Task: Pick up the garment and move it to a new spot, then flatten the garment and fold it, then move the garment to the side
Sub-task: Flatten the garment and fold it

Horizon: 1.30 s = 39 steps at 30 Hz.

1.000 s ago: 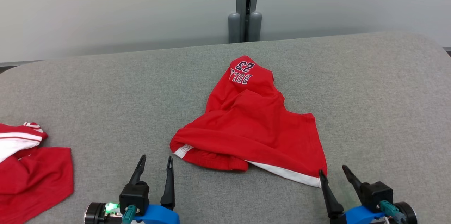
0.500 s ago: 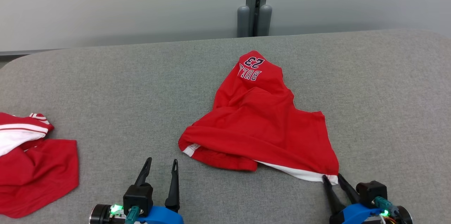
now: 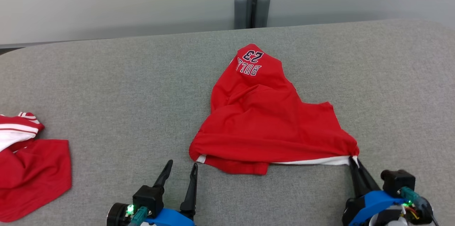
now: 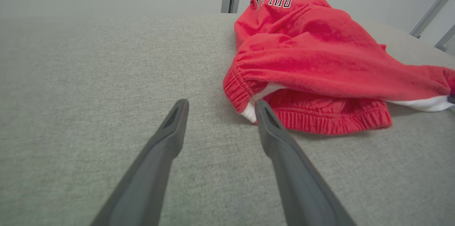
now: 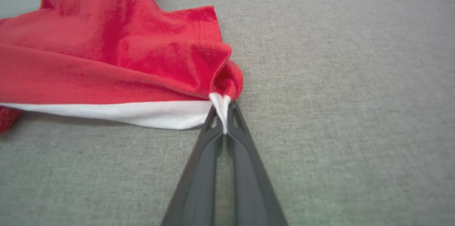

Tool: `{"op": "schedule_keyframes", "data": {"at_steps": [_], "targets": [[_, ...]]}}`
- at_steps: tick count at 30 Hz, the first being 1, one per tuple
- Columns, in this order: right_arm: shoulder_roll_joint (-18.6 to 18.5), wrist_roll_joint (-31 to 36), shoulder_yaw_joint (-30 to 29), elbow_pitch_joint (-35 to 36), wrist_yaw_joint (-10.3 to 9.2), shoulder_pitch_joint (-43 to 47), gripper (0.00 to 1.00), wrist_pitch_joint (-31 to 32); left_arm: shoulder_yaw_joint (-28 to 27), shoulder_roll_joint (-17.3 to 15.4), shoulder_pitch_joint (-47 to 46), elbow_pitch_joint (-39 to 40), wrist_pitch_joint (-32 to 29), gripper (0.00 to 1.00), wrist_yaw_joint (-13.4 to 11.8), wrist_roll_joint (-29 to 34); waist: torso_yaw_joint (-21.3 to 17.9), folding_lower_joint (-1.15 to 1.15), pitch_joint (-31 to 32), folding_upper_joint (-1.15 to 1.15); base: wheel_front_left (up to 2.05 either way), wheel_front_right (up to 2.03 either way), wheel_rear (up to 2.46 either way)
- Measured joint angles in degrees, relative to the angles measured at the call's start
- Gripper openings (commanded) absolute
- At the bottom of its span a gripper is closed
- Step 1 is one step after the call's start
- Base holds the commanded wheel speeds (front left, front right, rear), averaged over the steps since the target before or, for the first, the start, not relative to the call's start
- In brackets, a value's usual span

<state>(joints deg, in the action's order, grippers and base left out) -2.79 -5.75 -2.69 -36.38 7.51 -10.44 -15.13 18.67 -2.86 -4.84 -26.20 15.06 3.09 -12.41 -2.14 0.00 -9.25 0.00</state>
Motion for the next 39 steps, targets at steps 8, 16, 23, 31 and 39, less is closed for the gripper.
{"op": "schedule_keyframes", "data": {"at_steps": [8,16,23,31,39], "targets": [[-0.07,-0.71,-0.01,4.59,-0.01,-1.96,0.00,0.00,4.01,-0.01,-2.02,-5.35,0.00,1.00,2.55,-5.81,-0.90,0.00,-1.97,0.00,0.00,0.00,0.00],[-0.07,-0.86,0.74,6.12,-0.01,-2.39,0.00,0.00,4.61,0.00,-3.69,-5.43,0.01,1.00,3.03,-8.70,-1.39,0.00,-3.31,0.00,0.00,0.00,0.00],[-0.05,-0.70,1.26,6.75,-0.01,-2.38,0.00,0.00,4.79,-0.02,-4.92,-5.11,0.02,1.00,3.53,-10.71,-2.05,0.00,-4.27,0.00,0.00,0.00,0.00],[-0.05,-1.07,2.13,7.59,-0.01,-2.88,0.00,0.00,4.41,-0.04,-6.53,-5.28,0.04,0.84,3.77,-10.83,-2.94,0.00,-5.40,0.00,0.00,0.00,0.00],[-0.05,-2.77,2.29,9.76,-0.01,-3.50,0.00,0.00,2.52,0.03,-7.06,-4.17,0.10,0.00,4.01,-11.15,-2.89,0.00,-5.67,0.00,0.00,0.00,0.00]]}}
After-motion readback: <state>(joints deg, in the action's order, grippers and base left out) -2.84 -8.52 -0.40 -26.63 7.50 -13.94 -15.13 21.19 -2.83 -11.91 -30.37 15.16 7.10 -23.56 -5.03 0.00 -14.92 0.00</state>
